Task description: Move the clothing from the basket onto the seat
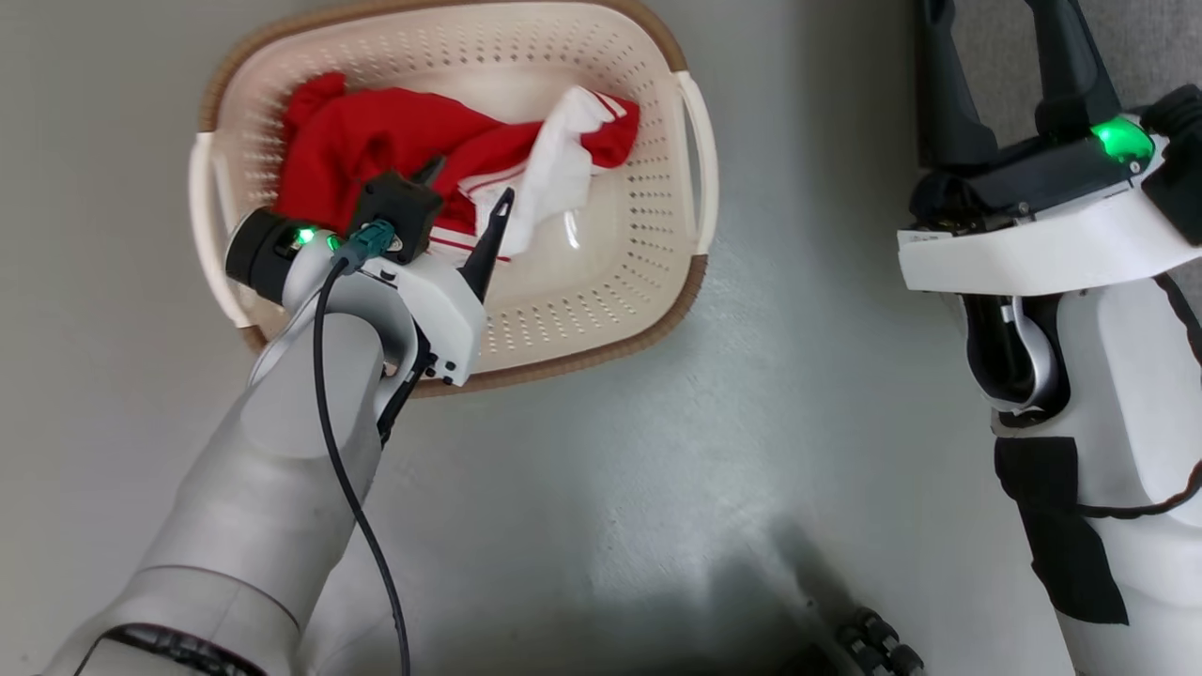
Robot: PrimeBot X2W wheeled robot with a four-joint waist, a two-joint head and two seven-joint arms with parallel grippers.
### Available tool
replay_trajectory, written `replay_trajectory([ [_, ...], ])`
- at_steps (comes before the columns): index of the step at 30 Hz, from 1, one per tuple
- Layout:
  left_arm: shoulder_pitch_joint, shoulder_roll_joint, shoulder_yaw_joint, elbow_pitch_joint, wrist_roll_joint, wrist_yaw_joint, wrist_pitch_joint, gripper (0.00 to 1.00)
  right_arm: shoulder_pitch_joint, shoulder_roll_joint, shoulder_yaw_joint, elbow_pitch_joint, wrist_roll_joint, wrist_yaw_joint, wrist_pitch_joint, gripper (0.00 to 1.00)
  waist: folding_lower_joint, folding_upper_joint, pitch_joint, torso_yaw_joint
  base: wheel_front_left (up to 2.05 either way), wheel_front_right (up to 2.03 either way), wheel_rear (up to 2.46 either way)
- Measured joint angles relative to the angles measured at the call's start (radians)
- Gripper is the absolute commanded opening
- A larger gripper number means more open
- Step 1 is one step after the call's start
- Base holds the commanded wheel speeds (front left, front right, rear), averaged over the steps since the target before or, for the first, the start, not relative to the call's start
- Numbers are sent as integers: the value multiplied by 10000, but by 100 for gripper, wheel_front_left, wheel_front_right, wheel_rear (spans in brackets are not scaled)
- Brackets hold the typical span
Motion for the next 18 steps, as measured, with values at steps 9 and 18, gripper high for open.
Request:
replay_trajectory([
  [9,-765,40,-1080,1476,-673,-61,109,100,-641,159,644,-115,253,0,0,100,0,0,842,-814,0,0,0],
  [18,-1412,591,-1858,2052,-1306,-61,535,100,-822,182,922,-395,771,0,-2,100,0,0,1388,-1369,0,0,0],
])
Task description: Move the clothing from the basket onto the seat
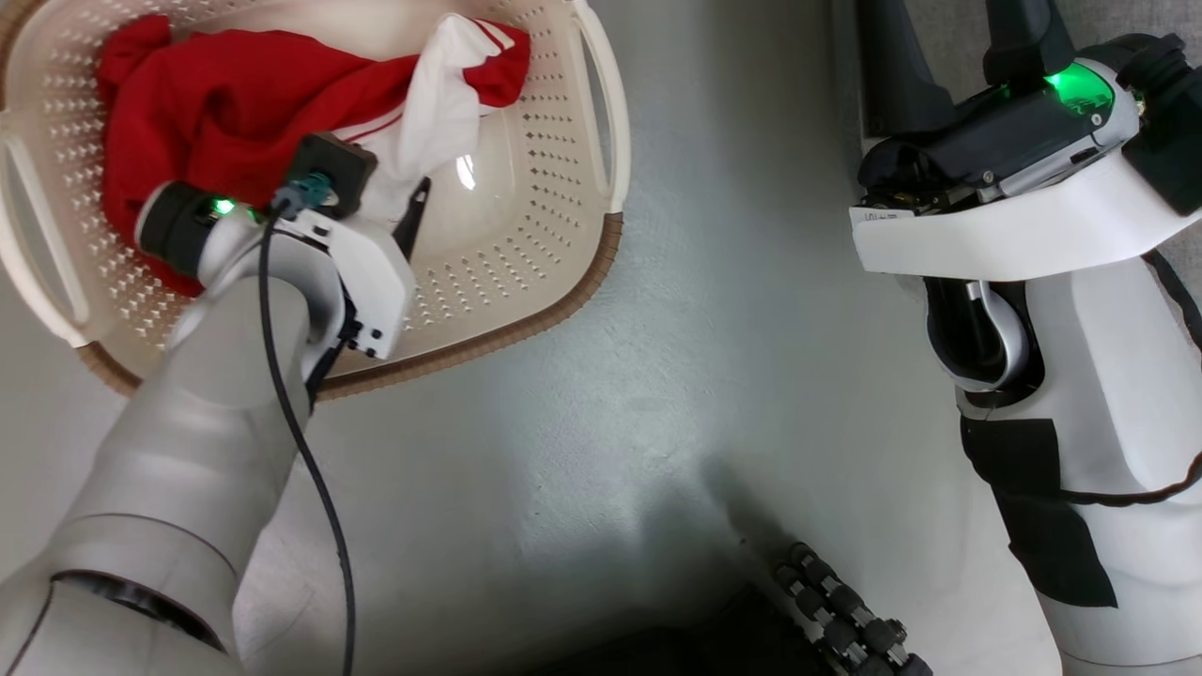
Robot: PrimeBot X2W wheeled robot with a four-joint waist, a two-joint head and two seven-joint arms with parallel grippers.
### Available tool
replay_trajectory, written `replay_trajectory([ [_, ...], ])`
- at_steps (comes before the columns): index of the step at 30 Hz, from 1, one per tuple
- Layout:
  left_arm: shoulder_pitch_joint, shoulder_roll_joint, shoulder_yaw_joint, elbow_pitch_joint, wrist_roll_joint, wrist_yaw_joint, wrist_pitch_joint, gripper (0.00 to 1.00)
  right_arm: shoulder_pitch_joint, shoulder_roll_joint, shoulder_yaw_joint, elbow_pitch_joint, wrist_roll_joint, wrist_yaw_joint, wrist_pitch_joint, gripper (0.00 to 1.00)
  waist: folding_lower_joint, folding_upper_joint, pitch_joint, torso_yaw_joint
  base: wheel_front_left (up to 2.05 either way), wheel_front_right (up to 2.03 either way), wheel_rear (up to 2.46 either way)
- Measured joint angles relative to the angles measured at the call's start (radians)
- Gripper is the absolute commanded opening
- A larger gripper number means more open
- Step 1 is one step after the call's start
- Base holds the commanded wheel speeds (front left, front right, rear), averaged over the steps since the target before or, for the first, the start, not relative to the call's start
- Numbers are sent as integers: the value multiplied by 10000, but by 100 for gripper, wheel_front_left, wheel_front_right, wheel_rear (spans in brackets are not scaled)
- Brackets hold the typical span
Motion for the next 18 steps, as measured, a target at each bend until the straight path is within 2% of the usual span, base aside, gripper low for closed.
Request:
replay_trajectory([
  [6,-375,330,-244,301,-48,0,127,100,-16,8,86,-86,320,0,0,100,0,0,248,-340,0,0,0],
  [16,-523,332,-384,566,-144,2,1005,100,-13,13,77,-186,372,0,0,100,0,0,308,-482,0,0,0],
  [17,-523,328,-384,581,-173,2,1076,83,-12,15,73,-190,372,0,0,100,0,0,308,-481,0,0,0],
  [18,-523,326,-382,593,-213,8,1112,28,-12,15,69,-190,372,0,0,100,0,0,309,-477,0,0,0],
])
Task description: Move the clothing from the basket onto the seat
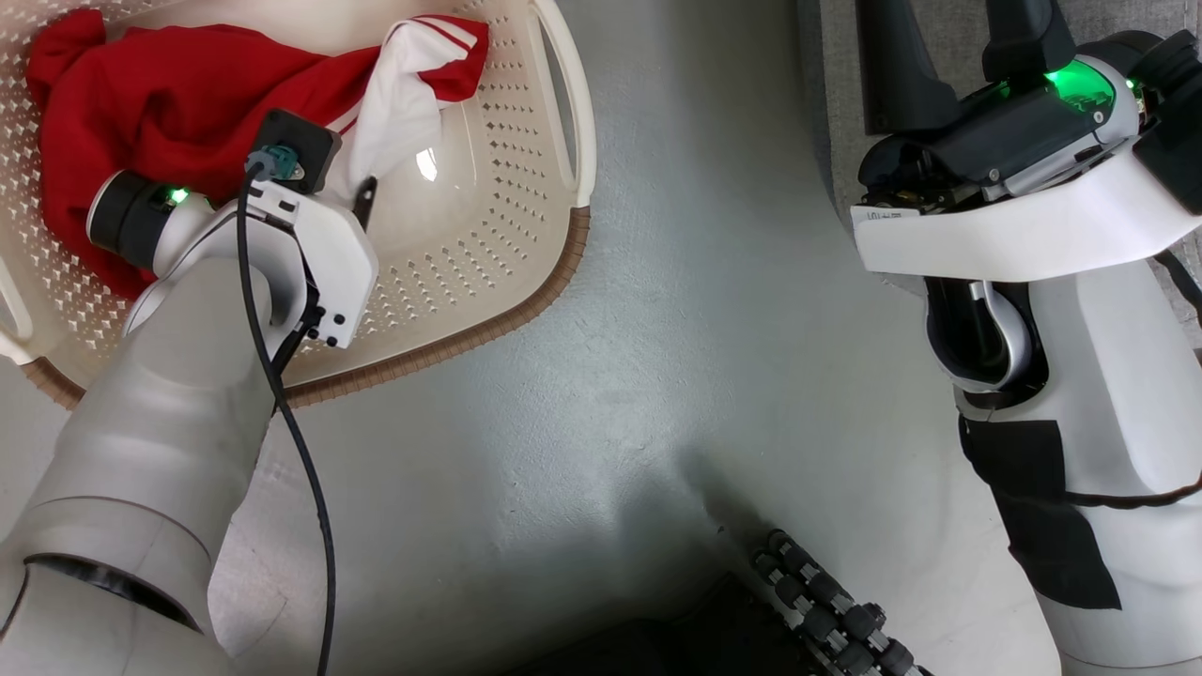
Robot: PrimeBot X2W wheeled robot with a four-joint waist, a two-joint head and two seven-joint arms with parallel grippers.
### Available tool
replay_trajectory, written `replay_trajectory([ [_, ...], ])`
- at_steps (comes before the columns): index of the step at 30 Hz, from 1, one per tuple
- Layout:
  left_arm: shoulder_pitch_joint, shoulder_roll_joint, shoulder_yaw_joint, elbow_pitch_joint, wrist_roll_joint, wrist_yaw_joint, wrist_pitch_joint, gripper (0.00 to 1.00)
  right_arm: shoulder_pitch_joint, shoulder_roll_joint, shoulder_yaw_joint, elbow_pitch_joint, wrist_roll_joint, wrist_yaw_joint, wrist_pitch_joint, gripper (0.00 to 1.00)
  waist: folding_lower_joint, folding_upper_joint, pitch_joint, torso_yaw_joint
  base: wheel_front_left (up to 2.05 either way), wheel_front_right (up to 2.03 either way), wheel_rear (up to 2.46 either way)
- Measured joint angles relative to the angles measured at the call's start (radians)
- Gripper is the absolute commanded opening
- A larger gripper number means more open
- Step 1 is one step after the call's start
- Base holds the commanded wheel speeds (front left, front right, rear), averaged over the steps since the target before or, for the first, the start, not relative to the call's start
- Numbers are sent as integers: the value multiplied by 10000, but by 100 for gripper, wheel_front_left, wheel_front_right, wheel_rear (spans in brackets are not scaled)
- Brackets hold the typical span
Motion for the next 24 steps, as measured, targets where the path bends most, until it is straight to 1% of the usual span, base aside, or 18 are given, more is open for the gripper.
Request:
replay_trajectory([
  [1,0,-8,6,10,-27,0,42,0,2,0,-8,0,4,0,0,100,0,0,-4,7,0,0,0],
  [5,1,-21,21,44,-192,10,136,0,3,2,-19,6,35,0,0,100,0,0,-32,22,0,0,0],
  [11,6,-63,115,71,-431,10,-587,0,-2,10,-63,127,67,0,0,100,0,-1,-282,77,0,0,0],
  [17,234,-497,173,56,-663,8,-1200,0,61,12,-228,466,-196,0,2,100,0,0,-936,364,0,0,0],
  [24,912,-830,113,-267,-1035,-8,-1536,0,532,10,-637,924,-763,0,0,100,0,0,-1877,882,0,0,0],
])
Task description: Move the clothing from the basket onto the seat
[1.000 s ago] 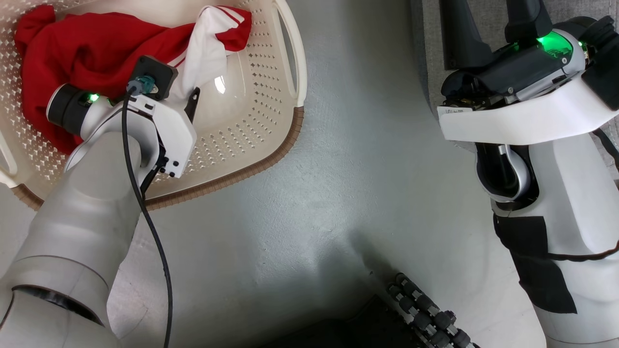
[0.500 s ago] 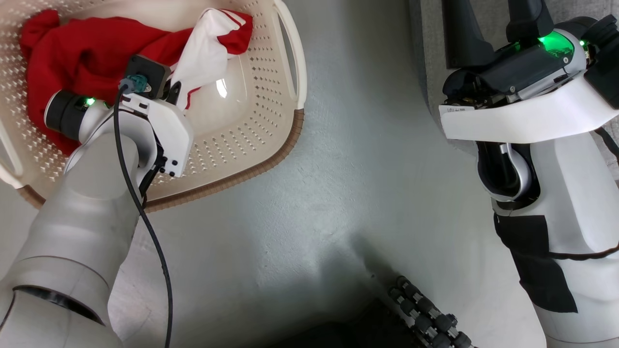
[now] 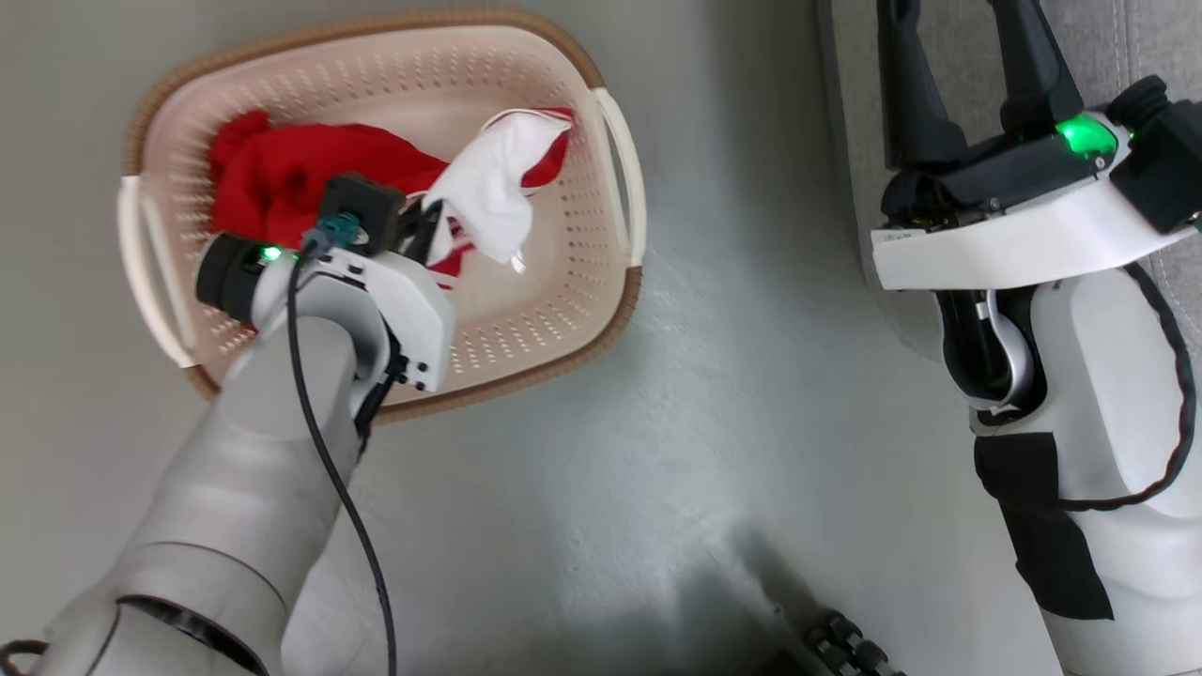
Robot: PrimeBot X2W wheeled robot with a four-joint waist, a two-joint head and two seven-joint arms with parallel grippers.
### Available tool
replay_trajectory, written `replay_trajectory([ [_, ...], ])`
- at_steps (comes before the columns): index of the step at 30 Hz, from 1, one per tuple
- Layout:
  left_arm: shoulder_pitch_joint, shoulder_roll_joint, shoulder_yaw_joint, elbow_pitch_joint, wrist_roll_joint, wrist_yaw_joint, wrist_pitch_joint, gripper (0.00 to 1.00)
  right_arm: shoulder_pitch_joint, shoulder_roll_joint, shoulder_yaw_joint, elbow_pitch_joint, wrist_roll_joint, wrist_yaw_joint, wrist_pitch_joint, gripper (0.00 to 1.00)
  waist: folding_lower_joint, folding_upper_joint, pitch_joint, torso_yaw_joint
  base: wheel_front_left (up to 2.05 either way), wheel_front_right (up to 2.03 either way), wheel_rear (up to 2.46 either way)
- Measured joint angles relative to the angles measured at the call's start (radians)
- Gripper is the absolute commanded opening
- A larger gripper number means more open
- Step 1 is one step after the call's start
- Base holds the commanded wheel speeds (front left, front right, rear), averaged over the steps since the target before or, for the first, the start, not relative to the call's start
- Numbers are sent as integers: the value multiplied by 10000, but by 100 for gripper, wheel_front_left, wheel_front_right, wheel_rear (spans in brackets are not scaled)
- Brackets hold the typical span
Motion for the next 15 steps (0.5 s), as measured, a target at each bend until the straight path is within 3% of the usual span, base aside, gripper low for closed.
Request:
replay_trajectory([
  [8,872,-150,-15,-1227,-487,0,-38,0,595,-180,-226,378,-242,0,2,100,0,0,-1197,630,0,0,0],
  [15,1780,-171,669,-2456,-522,0,-67,0,1225,-464,-389,819,-244,0,2,100,0,0,-2401,1137,0,0,0],
])
